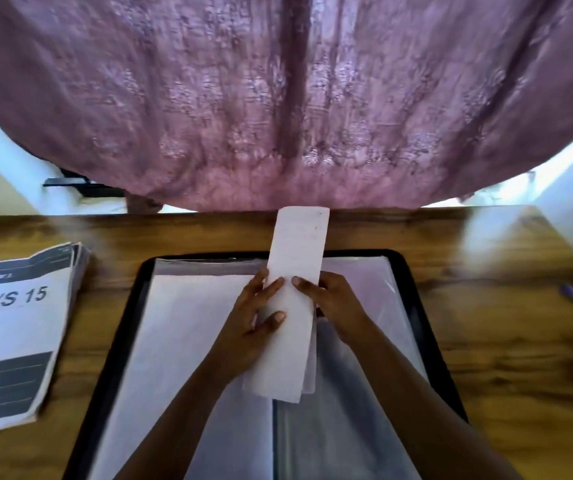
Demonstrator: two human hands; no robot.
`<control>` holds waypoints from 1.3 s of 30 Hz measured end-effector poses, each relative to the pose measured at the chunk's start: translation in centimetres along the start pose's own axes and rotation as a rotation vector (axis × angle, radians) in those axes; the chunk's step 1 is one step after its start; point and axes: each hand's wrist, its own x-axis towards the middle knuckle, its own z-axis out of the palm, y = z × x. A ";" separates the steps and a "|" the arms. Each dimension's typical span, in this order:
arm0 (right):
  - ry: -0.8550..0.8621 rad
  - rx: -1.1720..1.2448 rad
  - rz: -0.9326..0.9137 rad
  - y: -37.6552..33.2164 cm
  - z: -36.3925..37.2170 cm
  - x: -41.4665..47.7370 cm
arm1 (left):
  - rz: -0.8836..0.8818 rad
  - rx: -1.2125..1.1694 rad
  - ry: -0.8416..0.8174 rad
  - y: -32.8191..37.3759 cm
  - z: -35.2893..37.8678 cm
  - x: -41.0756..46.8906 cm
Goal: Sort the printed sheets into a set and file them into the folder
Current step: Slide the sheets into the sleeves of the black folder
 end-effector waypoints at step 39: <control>0.086 0.283 0.123 3.9 -14.3 2.4 | -0.163 0.301 -0.091 -1.7 -0.4 14.7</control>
